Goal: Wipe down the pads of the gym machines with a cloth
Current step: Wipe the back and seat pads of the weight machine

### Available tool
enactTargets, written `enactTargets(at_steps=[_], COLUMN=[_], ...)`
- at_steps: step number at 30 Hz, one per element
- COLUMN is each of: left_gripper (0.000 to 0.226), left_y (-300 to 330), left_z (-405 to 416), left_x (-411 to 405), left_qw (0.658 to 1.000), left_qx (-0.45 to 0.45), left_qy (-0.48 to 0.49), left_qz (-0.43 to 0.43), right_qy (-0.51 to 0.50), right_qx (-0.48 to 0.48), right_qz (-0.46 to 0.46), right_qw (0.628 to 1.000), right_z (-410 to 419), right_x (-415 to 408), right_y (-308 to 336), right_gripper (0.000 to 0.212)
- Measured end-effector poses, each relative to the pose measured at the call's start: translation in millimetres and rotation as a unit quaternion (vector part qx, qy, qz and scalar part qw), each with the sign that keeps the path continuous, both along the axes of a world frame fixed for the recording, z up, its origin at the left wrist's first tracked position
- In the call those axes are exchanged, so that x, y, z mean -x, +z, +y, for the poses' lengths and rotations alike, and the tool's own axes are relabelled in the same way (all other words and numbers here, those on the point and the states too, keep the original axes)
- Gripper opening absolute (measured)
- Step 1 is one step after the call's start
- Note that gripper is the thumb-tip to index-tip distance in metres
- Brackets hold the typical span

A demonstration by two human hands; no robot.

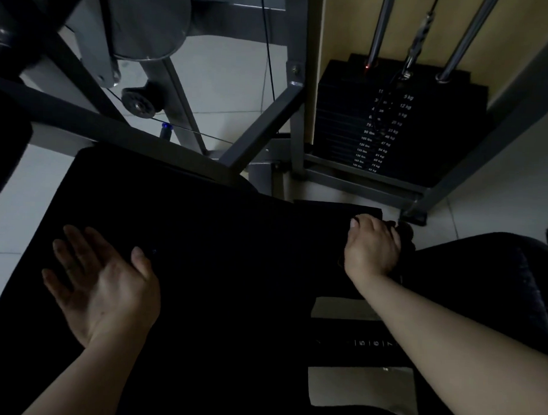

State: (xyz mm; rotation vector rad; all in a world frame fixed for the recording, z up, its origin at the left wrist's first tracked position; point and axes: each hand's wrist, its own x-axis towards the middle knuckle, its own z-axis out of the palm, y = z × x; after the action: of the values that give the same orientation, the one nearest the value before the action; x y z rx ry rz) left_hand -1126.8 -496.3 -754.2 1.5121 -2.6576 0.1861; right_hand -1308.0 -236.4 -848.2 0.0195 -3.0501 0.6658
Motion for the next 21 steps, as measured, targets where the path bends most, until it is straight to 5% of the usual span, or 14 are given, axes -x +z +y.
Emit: enactTargets(at_steps=[3,8,12,17,21], left_gripper=[0.070,0.069,0.068,0.071,0.076], left_y=[1.7,2.0,0.8,-2.5,-1.9], left_z=[-0.5,-0.4,-1.9,-4.2,-4.8], left_x=[0.4,1.3,-0.9,-2.9,-3.2], left_qw=[1.000,1.000,1.000,1.000,1.000], left_qx=[-0.006,-0.006,-0.002,0.004,0.009], left_qy=[0.001,0.000,-0.010,-0.018,-0.025], left_qz=[-0.011,-0.013,-0.004,0.006,0.012], right_qy=[0.031,0.222,0.258,0.186,0.105], right_qx=[0.038,0.037,-0.014,-0.047,-0.045], right_qz=[-0.005,-0.026,-0.005,-0.010,-0.043], right_qw=[0.999,0.974,0.966,0.981,0.993], right_z=[-30.8,-102.9,-66.5,-3.0,34.6], right_x=[-4.9,-18.0,-6.7,4.0,13.7], right_y=[11.5,42.8,33.0,9.0,-7.1], right_gripper=[0.055,0.050,0.060,0.065,0.047])
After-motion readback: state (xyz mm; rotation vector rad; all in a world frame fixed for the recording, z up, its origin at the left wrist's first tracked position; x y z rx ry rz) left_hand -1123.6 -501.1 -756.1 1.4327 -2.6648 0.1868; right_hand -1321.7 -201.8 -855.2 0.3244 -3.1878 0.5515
